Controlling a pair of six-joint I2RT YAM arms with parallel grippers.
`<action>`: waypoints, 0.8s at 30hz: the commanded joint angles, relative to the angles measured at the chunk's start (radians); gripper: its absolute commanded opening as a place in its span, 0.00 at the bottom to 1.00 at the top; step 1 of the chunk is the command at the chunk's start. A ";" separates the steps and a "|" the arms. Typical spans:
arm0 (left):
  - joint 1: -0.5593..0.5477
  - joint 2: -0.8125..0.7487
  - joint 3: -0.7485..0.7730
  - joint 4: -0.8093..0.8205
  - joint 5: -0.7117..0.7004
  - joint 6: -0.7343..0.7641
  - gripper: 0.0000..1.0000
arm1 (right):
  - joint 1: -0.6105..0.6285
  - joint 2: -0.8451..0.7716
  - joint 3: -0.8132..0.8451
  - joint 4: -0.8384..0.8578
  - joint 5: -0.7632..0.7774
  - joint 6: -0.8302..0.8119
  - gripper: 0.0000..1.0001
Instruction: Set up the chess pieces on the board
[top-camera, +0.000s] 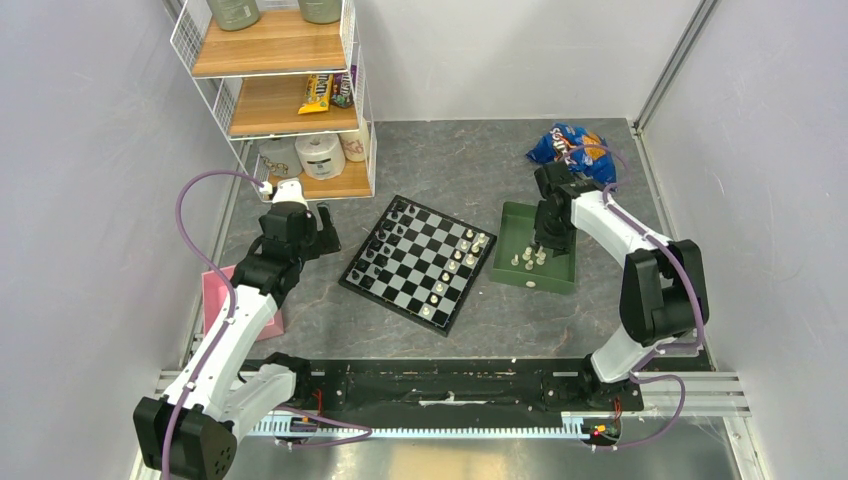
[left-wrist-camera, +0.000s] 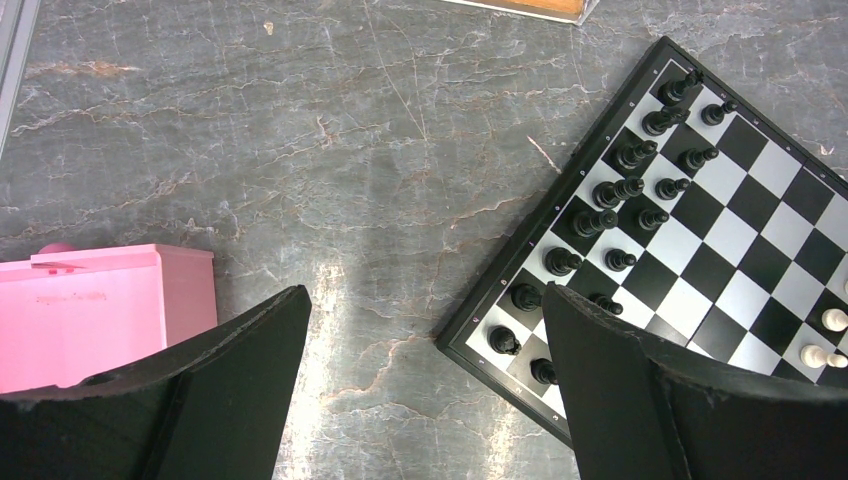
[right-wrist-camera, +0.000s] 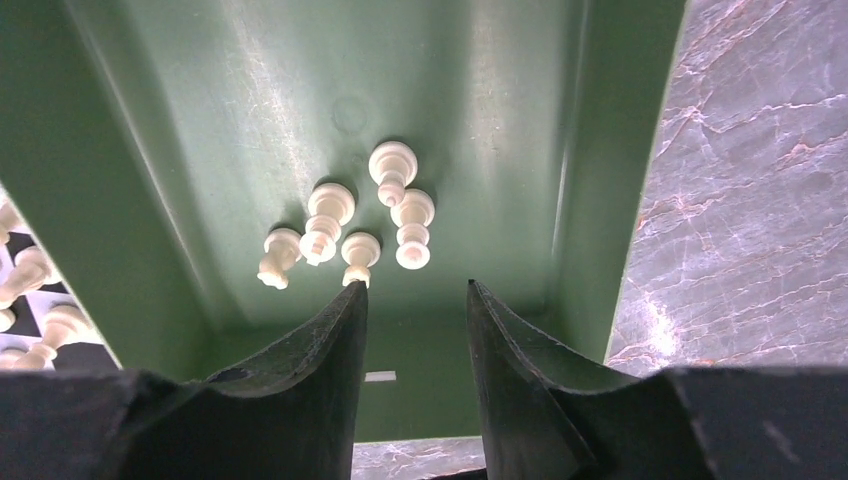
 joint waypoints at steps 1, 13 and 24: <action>0.004 -0.006 0.017 0.011 0.004 0.010 0.94 | -0.011 0.031 -0.004 0.020 -0.024 -0.005 0.47; 0.004 -0.001 0.016 0.012 0.000 0.010 0.94 | -0.026 0.068 -0.010 0.052 -0.020 -0.018 0.40; 0.004 0.001 0.017 0.012 0.002 0.010 0.94 | -0.035 0.086 -0.004 0.060 -0.031 -0.027 0.31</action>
